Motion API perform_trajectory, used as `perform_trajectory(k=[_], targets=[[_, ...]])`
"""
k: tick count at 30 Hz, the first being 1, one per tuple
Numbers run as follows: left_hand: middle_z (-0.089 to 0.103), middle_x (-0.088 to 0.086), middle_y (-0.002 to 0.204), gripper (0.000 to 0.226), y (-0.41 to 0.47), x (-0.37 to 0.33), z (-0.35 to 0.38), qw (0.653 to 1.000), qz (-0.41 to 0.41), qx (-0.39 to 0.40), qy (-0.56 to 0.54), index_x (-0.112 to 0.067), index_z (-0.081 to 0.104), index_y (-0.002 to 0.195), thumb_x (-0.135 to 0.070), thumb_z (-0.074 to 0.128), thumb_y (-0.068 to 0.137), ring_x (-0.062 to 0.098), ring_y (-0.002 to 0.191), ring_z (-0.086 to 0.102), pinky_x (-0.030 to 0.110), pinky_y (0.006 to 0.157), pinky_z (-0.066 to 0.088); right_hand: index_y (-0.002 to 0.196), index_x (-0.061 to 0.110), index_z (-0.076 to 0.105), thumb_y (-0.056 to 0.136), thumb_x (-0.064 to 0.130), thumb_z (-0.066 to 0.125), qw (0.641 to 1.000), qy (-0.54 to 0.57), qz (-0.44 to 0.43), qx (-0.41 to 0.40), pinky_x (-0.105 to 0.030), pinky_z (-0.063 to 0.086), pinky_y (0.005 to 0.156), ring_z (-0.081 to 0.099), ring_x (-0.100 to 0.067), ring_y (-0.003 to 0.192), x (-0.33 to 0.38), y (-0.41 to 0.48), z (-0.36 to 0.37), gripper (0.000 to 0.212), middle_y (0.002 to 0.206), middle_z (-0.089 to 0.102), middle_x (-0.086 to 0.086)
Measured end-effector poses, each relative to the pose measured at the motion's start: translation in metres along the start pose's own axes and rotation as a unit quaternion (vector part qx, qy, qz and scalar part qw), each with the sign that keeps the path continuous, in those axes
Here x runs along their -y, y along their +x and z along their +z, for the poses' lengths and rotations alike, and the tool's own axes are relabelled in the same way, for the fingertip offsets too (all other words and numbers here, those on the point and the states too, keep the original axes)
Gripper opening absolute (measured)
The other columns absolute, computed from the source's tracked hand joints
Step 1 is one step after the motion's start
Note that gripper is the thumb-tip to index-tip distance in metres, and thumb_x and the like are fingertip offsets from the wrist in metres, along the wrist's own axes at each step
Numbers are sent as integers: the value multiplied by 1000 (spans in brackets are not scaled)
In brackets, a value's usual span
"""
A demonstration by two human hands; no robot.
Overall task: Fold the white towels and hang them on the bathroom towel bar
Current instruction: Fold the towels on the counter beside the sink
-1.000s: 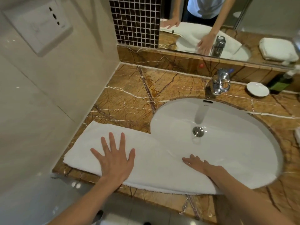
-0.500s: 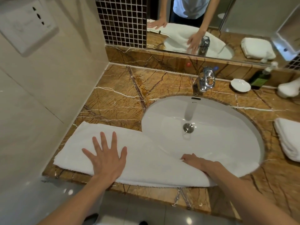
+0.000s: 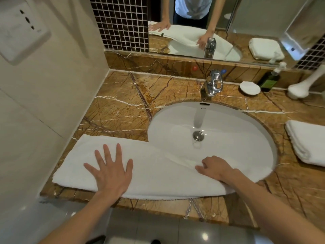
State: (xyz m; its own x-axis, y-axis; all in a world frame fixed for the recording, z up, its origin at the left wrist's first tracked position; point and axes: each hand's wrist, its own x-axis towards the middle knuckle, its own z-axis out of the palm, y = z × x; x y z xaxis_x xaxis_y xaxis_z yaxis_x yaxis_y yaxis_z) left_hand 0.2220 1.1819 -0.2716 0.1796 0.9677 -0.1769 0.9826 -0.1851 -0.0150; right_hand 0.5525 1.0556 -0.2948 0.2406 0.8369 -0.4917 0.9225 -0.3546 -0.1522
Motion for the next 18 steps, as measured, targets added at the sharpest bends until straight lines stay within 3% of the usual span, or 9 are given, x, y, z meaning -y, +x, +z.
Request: perform_trajectory(k=[7, 13, 18], targets=[[-14, 11, 158, 80, 0, 0, -1, 1000, 4, 2, 2, -29, -17, 148, -65, -15, 76, 39, 143, -14, 69, 105, -8, 62, 22, 43, 87, 69, 28, 996, -21, -12, -91, -32, 34, 64, 48, -16, 63, -13, -28, -25, 56, 62, 50, 4], [-14, 10, 159, 80, 2, 2, 0, 1000, 16, 13, 11, -31, -17, 147, -64, -18, 75, 39, 143, -14, 69, 105, -10, 68, 15, 54, 85, 69, 27, 998, -43, -15, -53, -32, 35, 57, 53, -15, 63, -8, -49, -60, 62, 66, 58, -1], [-15, 8, 159, 79, 1, 3, -5, 998, 46, 20, 36, -33, -16, 147, -65, -14, 75, 38, 143, -13, 66, 101, -21, 62, 21, 47, 85, 70, 32, 998, -61, -3, 6, -32, 35, 64, 48, -19, 66, -4, -75, -83, 57, 65, 48, 3]])
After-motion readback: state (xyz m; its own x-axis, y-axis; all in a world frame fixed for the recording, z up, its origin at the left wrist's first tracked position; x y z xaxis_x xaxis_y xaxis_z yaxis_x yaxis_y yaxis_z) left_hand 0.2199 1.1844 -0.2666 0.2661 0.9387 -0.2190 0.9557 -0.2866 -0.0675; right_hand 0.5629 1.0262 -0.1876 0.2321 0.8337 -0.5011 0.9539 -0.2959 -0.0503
